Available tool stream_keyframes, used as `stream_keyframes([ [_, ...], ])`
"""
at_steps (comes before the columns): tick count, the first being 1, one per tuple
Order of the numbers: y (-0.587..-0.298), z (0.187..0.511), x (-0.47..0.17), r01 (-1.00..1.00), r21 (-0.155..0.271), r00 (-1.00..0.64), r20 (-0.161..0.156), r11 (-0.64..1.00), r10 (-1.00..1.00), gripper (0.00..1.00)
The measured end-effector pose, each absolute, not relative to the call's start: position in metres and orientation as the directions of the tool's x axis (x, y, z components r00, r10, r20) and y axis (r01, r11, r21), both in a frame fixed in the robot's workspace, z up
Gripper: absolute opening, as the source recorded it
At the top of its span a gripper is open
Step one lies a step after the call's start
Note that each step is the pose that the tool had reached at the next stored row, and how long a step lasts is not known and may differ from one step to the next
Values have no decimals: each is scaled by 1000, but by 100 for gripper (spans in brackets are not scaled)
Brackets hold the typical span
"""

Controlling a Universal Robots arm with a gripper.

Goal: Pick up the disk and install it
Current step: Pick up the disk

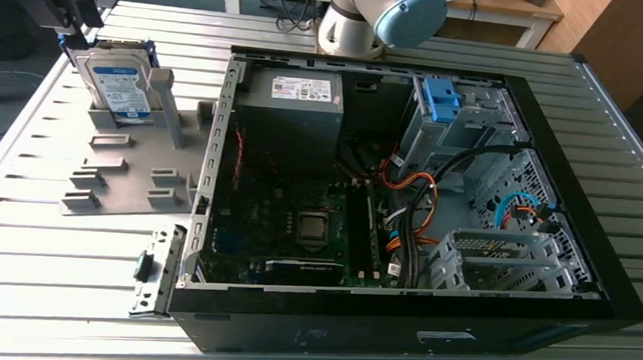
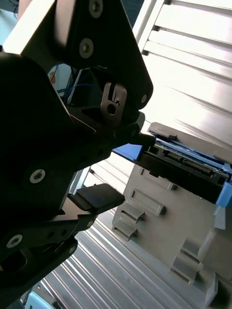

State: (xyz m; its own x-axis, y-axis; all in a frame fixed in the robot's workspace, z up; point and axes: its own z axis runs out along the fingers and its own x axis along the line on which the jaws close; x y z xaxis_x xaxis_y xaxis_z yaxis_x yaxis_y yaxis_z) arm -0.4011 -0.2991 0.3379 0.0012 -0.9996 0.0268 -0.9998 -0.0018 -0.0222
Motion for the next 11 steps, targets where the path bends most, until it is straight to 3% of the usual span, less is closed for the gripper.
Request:
stream_keyframes([
  [11, -289, 322, -402, -999, -22, 43, 25, -43, -999, 58],
])
